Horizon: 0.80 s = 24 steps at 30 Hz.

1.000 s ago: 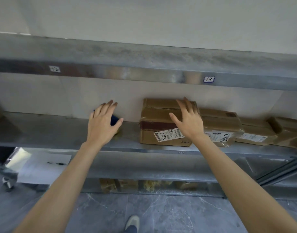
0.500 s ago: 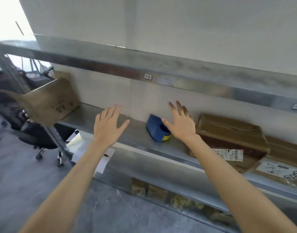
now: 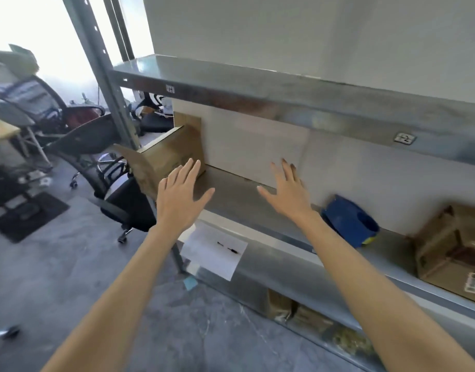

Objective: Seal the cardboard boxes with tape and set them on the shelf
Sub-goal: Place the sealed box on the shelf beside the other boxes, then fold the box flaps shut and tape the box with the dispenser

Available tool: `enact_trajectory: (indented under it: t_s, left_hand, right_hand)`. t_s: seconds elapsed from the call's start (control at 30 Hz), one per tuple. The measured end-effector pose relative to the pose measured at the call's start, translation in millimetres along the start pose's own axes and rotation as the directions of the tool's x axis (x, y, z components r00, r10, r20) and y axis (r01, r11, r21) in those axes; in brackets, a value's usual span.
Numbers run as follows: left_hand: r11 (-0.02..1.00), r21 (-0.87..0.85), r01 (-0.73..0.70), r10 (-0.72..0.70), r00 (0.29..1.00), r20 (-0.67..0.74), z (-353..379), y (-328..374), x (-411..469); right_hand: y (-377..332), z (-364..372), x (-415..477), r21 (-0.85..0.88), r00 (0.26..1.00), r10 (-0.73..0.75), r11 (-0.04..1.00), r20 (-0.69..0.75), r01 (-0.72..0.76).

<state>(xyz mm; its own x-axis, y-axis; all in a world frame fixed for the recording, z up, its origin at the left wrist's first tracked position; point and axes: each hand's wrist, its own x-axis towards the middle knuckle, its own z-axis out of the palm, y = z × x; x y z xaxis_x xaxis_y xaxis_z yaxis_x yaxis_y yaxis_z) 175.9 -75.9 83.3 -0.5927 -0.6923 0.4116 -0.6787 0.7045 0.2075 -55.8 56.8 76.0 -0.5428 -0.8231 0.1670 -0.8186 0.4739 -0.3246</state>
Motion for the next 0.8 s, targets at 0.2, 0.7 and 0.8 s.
enact_trajectory:
  t_s: [0.2, 0.7, 0.8]
  left_hand:
    - [0.99, -0.051, 0.133, -0.135, 0.99, -0.049, 6.6, -69.2, 17.7]
    - [0.852, -0.171, 0.495, -0.501, 0.865, 0.01, 53.6, -183.1, 84.4]
    - [0.834, -0.205, 0.512, -0.516, 0.856, 0.034, 64.5, -186.0, 94.3]
  right_hand:
    - [-49.5, 26.9, 50.5, 0.042, 0.997, -0.07, 0.997, 0.03, 0.069]
    - [-125.8, 104.7, 230.8, 0.164, 0.967, -0.187, 0.973, 0.17, 0.16]
    - [-131.6, 120.7, 261.5, 0.205, 0.958, -0.201, 0.966, 0.205, 0.158]
